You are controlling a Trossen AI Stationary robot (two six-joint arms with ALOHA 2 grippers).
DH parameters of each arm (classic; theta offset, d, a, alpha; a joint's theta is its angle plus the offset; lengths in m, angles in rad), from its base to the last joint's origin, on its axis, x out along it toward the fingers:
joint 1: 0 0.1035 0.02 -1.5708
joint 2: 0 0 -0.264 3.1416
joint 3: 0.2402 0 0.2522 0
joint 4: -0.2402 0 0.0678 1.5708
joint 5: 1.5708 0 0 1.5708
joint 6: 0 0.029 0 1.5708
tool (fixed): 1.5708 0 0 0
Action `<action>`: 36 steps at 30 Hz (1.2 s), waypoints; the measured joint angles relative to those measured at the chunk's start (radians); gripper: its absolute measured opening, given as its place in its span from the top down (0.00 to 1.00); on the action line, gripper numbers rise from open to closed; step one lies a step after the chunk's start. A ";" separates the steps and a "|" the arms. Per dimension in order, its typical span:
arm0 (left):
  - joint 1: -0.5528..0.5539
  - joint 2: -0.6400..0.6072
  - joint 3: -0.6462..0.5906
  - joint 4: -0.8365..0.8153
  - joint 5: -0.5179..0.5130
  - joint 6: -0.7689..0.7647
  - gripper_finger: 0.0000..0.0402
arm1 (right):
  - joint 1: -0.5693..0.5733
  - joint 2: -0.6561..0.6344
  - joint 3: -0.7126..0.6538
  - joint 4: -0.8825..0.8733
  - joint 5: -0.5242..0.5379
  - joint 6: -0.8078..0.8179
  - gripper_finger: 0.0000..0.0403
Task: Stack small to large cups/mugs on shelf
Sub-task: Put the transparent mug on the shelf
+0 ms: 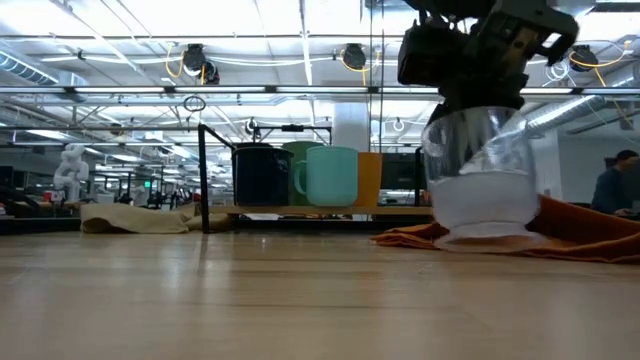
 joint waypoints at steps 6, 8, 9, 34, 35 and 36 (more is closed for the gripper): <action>0.000 0.000 0.000 0.000 0.016 -0.008 0.26 | -0.019 -0.051 0.090 -0.111 0.056 -0.054 1.00; 0.000 0.000 0.000 0.000 0.017 -0.009 0.26 | -0.024 -0.071 0.138 -0.167 0.099 -0.080 1.00; 0.000 0.000 0.000 0.000 0.017 -0.009 0.26 | -0.026 -0.080 0.162 -0.193 0.114 -0.100 1.00; 0.000 0.000 -0.002 0.001 0.025 -0.015 0.26 | -0.302 -0.100 0.440 -0.529 0.264 -0.393 1.00; 0.000 0.000 -0.002 0.001 0.025 -0.016 0.26 | -0.317 -0.100 0.440 -0.528 0.265 -0.401 1.00; 0.000 0.000 -0.002 0.001 0.025 -0.015 0.26 | -0.334 -0.100 0.440 -0.522 0.266 -0.404 1.00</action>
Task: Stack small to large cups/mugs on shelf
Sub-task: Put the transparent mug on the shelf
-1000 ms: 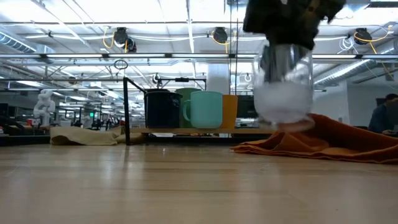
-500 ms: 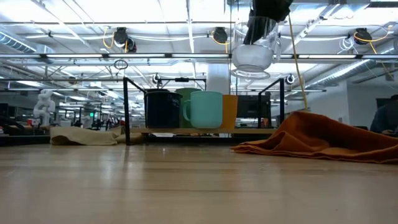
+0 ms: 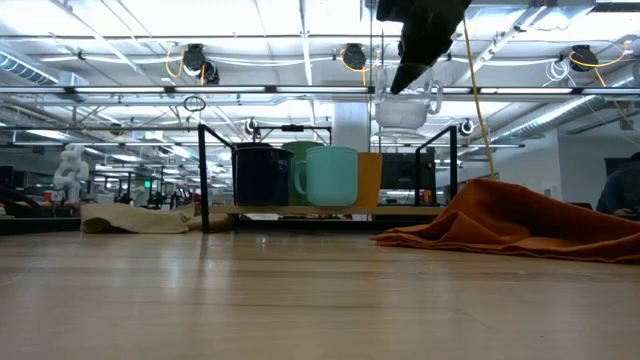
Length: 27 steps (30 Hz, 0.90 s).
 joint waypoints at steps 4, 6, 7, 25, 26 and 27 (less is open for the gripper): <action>0.000 0.000 0.000 0.000 0.000 0.000 0.26 | -0.064 0.001 0.000 0.002 0.000 -0.035 1.00; 0.000 0.000 0.000 0.000 0.000 0.000 0.26 | -0.093 0.001 0.000 0.007 0.000 -0.048 1.00; 0.000 0.000 0.000 0.000 0.000 0.000 0.26 | -0.105 0.001 0.000 0.010 0.000 -0.053 1.00; 0.000 0.000 -0.001 0.000 0.000 0.001 0.26 | -0.208 0.001 0.000 0.032 -0.034 -0.111 1.00; 0.000 0.000 -0.001 0.000 0.000 0.002 0.26 | -0.210 0.001 0.000 0.032 -0.044 -0.113 1.00; 0.000 0.000 -0.001 0.000 0.000 0.002 0.26 | -0.214 0.001 0.000 0.032 -0.056 -0.113 1.00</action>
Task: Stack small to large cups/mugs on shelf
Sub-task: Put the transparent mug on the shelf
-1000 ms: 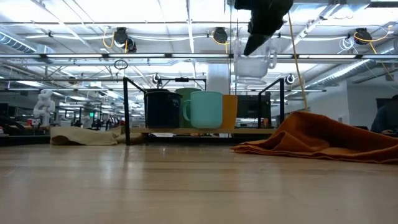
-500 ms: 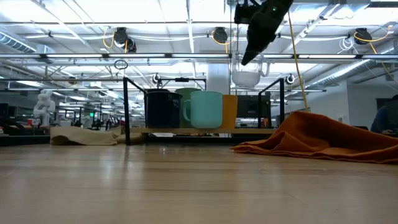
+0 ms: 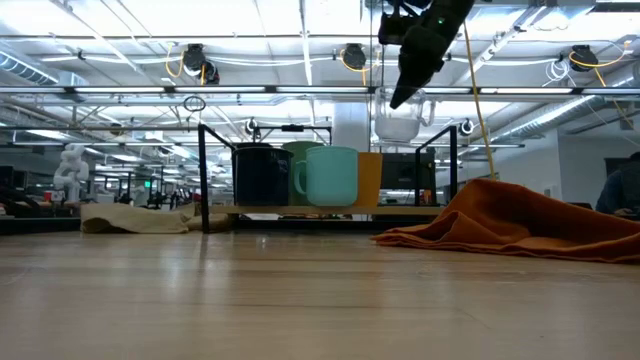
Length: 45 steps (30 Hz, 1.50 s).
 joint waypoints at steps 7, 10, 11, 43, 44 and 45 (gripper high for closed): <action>0.000 0.000 0.000 0.000 0.000 0.000 0.26 | -0.032 0.000 0.000 -0.013 -0.006 -0.005 1.00; 0.000 0.000 0.000 0.000 -0.001 0.000 0.26 | -0.044 0.003 0.000 -0.007 -0.039 -0.010 1.00; 0.000 0.000 0.000 0.000 -0.002 0.000 0.26 | -0.050 0.005 0.000 0.000 -0.061 -0.007 1.00; 0.000 0.000 0.000 0.015 0.008 -0.005 0.26 | -0.166 0.159 0.000 0.032 -0.084 -0.060 1.00; 0.000 0.000 0.000 0.015 0.008 -0.005 0.26 | -0.167 0.162 0.000 0.036 -0.085 -0.060 1.00; 0.000 0.000 0.000 0.015 0.008 -0.005 0.26 | -0.170 0.164 0.000 0.043 -0.084 -0.060 1.00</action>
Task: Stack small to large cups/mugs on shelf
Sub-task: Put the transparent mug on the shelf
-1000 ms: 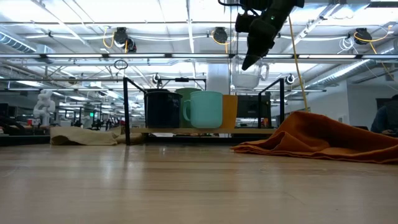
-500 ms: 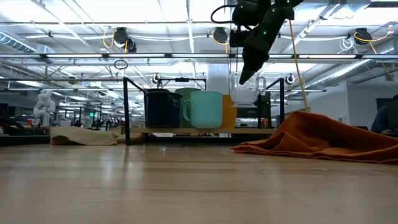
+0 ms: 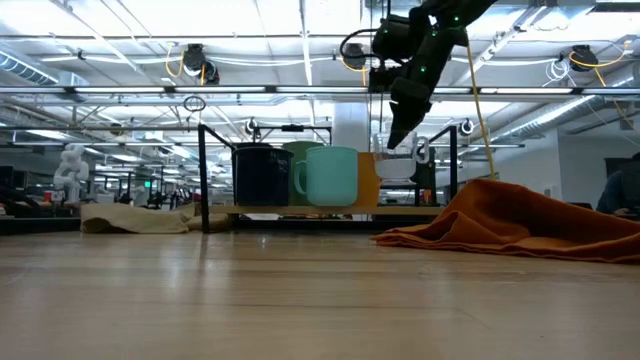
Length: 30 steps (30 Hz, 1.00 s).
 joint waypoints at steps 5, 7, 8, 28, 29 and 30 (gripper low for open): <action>0.000 0.000 0.000 0.000 0.001 -0.008 0.26 | -0.015 0.000 0.000 0.003 -0.001 -0.007 1.00; 0.000 0.000 0.000 0.000 0.003 -0.013 0.26 | -0.024 0.000 0.000 0.003 0.000 -0.006 1.00; 0.000 0.000 0.000 0.000 0.006 -0.015 0.26 | -0.028 0.000 0.000 0.003 0.000 -0.006 1.00; 0.000 0.000 0.000 0.000 0.009 -0.017 0.26 | -0.054 0.000 -0.112 0.098 -0.023 0.000 1.00; 0.000 0.000 0.000 0.000 0.010 -0.017 0.26 | -0.055 0.000 -0.112 0.109 -0.023 -0.001 1.00; 0.000 0.000 0.000 0.000 0.009 -0.017 0.26 | -0.056 0.000 -0.112 0.120 -0.023 -0.001 1.00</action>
